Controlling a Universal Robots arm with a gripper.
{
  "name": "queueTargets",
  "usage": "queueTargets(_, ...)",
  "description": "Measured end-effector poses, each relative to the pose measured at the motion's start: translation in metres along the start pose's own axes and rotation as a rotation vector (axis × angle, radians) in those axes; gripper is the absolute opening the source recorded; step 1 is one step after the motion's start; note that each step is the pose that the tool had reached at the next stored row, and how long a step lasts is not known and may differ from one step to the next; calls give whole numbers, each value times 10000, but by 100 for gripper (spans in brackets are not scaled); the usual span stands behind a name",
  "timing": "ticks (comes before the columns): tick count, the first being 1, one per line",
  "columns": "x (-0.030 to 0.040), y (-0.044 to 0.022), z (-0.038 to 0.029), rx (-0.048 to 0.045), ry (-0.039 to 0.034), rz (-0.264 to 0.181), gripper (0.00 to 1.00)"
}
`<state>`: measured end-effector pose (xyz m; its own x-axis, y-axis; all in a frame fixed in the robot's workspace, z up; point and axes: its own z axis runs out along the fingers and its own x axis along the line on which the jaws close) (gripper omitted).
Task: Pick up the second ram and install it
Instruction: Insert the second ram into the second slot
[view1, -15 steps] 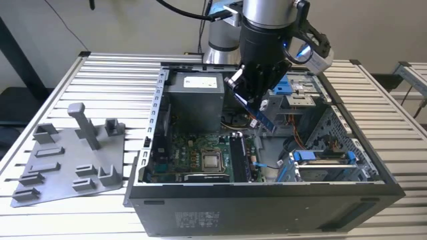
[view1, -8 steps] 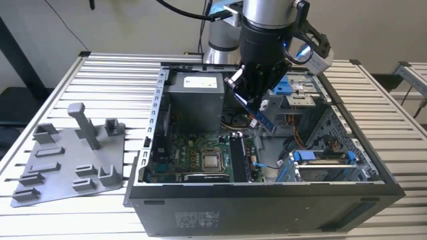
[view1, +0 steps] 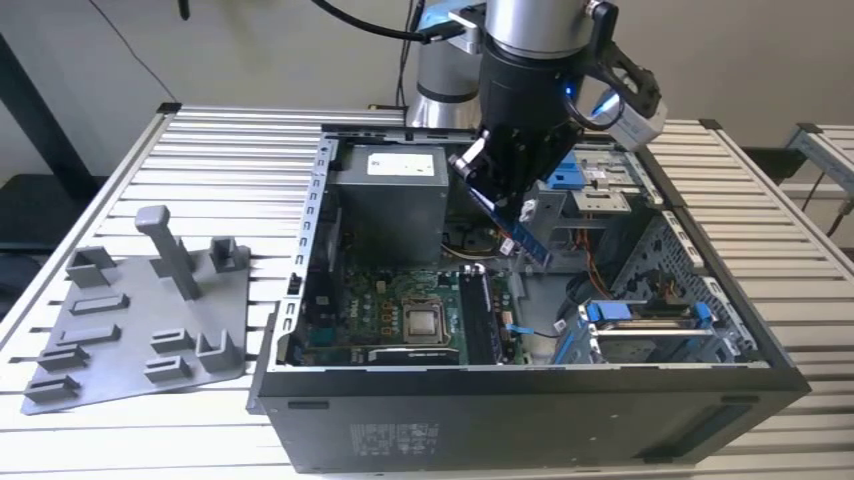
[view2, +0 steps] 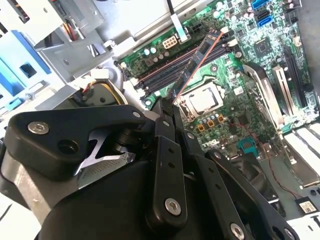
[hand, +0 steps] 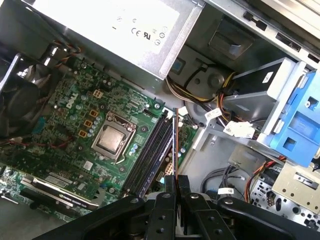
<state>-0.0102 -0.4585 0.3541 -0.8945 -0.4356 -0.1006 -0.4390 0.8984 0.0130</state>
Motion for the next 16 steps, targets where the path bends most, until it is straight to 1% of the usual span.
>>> queueTargets(4,1,0,12,52,-6,509,14)
queueTargets(16,6,-1,56,244,-19,2444,14)
